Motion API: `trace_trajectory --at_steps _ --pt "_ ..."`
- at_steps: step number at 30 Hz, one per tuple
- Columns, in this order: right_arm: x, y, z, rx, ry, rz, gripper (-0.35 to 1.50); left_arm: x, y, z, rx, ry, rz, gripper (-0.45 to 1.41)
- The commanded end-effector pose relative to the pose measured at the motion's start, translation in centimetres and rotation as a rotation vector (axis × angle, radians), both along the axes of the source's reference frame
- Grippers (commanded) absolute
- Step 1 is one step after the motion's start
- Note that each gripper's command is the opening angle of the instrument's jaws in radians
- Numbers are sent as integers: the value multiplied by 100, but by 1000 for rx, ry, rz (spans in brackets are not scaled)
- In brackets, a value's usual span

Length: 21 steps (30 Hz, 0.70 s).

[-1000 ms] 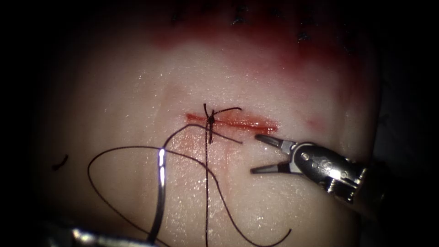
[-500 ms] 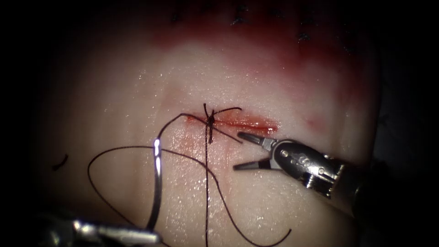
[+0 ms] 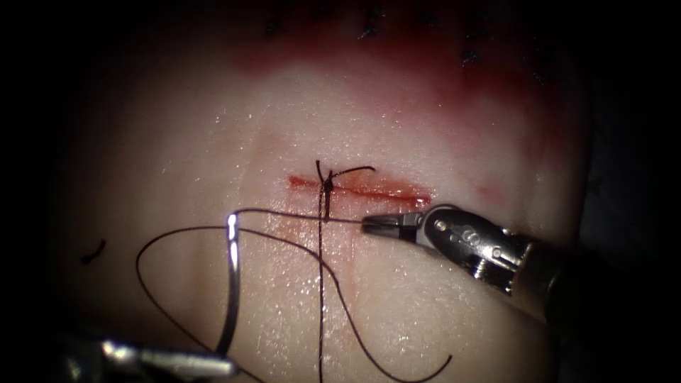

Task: Wound Closure
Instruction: Place right hand around suture near incision and pull away from wound over and over until a little tail is left above wound

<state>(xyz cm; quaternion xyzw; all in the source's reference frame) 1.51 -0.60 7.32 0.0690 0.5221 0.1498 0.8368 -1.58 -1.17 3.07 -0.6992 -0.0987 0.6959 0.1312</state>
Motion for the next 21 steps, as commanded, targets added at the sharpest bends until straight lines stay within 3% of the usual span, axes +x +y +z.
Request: trace_trajectory --at_steps 1,5,6,9,11,17,21 --pt "2 -11 0 -1 7 -3 -35 -6 0 8 -4 -4 -6 -35" --pt "-2 -35 -14 -4 11 -14 -35 -8 -17 30 -27 2 -51 -35" --pt "-2 -56 -29 -1 24 -27 -35 -9 -28 45 -42 22 -82 -35" --pt "-2 -68 -39 -1 27 -30 -35 -9 -36 55 -53 32 -100 -35" --pt "1 -91 -58 6 37 -50 -35 -9 -45 62 -64 47 -118 -35" --pt "26 -153 -111 13 79 -106 -35 -11 -69 58 -92 63 -142 -35" --pt "50 -172 -135 13 92 -116 -35 -11 -81 52 -101 70 -154 -35"
